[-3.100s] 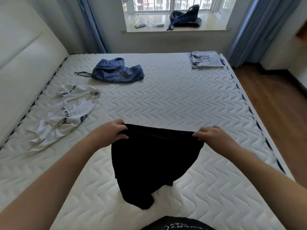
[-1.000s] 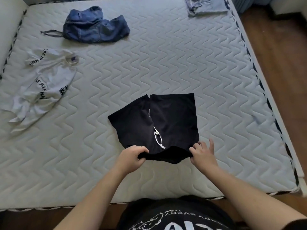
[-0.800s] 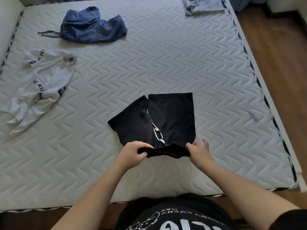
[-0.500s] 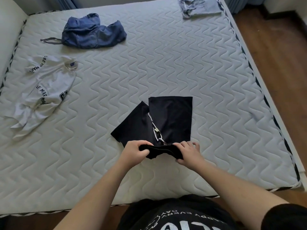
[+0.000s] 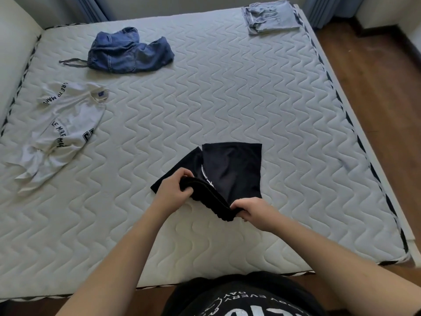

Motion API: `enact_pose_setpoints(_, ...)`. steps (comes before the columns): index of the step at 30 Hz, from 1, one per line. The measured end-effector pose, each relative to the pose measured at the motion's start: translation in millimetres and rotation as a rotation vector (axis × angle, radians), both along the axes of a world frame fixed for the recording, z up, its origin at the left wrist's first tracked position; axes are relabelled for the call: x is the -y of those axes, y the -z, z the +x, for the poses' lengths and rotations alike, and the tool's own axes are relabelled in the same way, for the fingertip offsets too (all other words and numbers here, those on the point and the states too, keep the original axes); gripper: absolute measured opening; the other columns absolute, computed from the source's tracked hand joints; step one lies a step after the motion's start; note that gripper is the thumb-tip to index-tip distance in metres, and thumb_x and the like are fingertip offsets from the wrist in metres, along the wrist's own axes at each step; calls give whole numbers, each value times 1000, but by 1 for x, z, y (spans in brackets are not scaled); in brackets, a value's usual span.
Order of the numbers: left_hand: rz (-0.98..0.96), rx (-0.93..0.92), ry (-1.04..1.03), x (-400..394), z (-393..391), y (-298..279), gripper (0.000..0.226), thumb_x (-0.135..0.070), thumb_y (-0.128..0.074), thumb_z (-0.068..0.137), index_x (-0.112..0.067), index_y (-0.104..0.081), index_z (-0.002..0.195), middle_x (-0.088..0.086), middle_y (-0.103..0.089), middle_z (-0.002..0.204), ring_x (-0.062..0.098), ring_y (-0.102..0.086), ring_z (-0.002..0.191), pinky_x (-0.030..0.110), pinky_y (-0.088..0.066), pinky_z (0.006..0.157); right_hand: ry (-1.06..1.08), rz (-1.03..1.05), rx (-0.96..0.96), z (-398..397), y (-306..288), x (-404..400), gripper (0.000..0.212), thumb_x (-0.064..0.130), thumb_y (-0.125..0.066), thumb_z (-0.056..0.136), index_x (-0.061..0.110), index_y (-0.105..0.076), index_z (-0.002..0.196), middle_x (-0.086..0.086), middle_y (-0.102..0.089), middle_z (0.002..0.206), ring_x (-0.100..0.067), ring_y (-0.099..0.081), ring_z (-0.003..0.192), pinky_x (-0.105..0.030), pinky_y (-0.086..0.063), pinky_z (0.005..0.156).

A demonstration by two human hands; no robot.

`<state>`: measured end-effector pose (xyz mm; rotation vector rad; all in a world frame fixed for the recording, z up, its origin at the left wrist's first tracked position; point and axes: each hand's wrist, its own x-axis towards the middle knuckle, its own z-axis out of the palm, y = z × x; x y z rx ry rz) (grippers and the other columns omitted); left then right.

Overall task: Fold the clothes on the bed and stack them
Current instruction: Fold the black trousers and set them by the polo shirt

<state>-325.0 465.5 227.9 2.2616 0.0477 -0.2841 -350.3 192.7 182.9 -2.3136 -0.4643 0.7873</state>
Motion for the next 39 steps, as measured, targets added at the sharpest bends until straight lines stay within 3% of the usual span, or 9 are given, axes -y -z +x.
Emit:
enact_pose_setpoints(5,-5,152,12,15,24,-7,28,-5,-68,82,-22,-65,104,-3,-57,106,6,-56,95,2,-37,84,-14,160,56,12,-44,-7,25,11,-57,95,22,-66,115,22,-59,99,12,-52,91,-1,-36,80)
enact_pose_setpoints(13,-117,158,-24,38,18,-9,55,-13,-65,89,-34,-46,137,-8,-37,136,4,-44,123,18,-45,94,-4,274,187,22,-80,-22,32,10,-53,98,23,-65,125,14,-58,116,0,-49,109,-6,-30,97)
enact_pose_setpoints(18,-268,189,-122,41,-11,-23,29,-38,-52,93,-50,-50,120,-17,-58,120,-3,-58,108,12,-48,85,109,305,242,30,-84,-29,29,9,-55,96,20,-67,121,17,-57,112,0,-50,109,-9,-31,98)
enact_pose_setpoints(21,-255,42,89,39,-25,-26,62,-52,-61,79,-38,-44,137,-20,-56,129,-6,-53,117,9,-41,94,135,350,268,33,-88,-32,28,5,-56,95,17,-70,115,24,-55,110,10,-50,105,-6,-31,97)
enact_pose_setpoints(25,-161,40,32,48,-27,-30,70,-45,-76,71,-50,-41,131,-31,-58,119,-11,-56,107,7,-43,86,174,455,238,33,-95,-36,28,3,-55,95,19,-73,109,28,-58,110,12,-54,106,-7,-35,96)
enact_pose_setpoints(30,-136,94,-55,54,-29,-29,56,-22,-61,72,-52,-50,118,-27,-66,104,-2,-63,97,19,-50,81,206,495,89,31,-98,-32,28,12,-50,99,31,-70,103,15,-68,98,-2,-64,97,-16,-44,91)
enact_pose_setpoints(33,-214,148,-58,53,-34,-24,58,-8,-60,73,-47,-56,116,-24,-66,109,-2,-63,103,10,-44,85,316,485,81,33,-92,-21,29,19,-51,98,45,-64,99,19,-69,90,-2,-66,87,-12,-46,82)
enact_pose_setpoints(36,-264,173,-63,50,-40,-21,60,0,-63,73,-41,-58,117,-19,-67,113,3,-62,109,9,-42,89,597,390,174,34,-80,-11,16,33,-56,96,47,-58,105,20,-61,107,3,-60,88,-11,-45,75)
enact_pose_setpoints(39,-299,178,-128,50,-43,-21,55,-4,-64,74,-37,-60,118,-19,-67,112,3,-62,109,8,-42,89,820,231,-44,32,-66,-5,48,57,-55,90,34,-47,131,4,-42,132,-13,-53,112,-30,-46,96)
